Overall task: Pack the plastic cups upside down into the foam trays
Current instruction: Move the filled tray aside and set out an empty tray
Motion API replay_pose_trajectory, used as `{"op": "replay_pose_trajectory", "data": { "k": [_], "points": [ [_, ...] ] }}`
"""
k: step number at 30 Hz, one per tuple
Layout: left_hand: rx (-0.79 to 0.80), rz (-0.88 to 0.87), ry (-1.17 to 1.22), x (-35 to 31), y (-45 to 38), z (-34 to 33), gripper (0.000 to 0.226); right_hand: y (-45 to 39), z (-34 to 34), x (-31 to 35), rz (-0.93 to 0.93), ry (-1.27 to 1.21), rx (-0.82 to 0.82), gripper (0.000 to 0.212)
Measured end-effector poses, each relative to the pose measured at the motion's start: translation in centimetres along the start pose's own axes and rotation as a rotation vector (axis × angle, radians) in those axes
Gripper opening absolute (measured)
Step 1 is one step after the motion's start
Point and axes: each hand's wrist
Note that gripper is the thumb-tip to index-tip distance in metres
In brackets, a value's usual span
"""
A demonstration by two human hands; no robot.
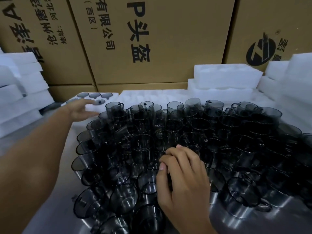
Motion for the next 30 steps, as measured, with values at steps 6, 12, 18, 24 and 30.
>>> {"op": "replay_pose_trajectory", "data": {
  "k": [6, 12, 18, 24, 30],
  "points": [
    [-0.096, -0.080, -0.454, -1.4, 4.8, -3.3, 0.043, -0.2, 0.6, 0.2, 0.003, 0.029, 0.027, 0.020],
    [-0.364, -0.395, -0.741, -2.5, 11.7, -8.7, 0.017, -0.5, 1.6, 0.4, -0.013, 0.051, 0.012, 0.021],
    [-0.268, -0.508, -1.054, -0.7, 17.1, -17.3, 0.039, 1.4, 5.1, 0.2, 0.055, 0.026, -0.023, 0.020],
    [-0.119, -0.591, -1.174, 1.4, 18.5, -28.6, 0.056, 3.9, 9.0, -3.9, 0.252, 0.090, 0.072, 0.020],
    [-0.045, -0.624, -1.146, 2.2, 13.6, -35.7, 0.071, 3.4, 8.9, -6.5, 0.031, 0.071, 0.013, 0.022]
  ]
}}
Point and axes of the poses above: each hand's wrist, its own y-axis away from the middle knuckle, its own z-axis out of the back of the hand, x = y × z, and after that the axes turned 14 degrees about z, right-handed
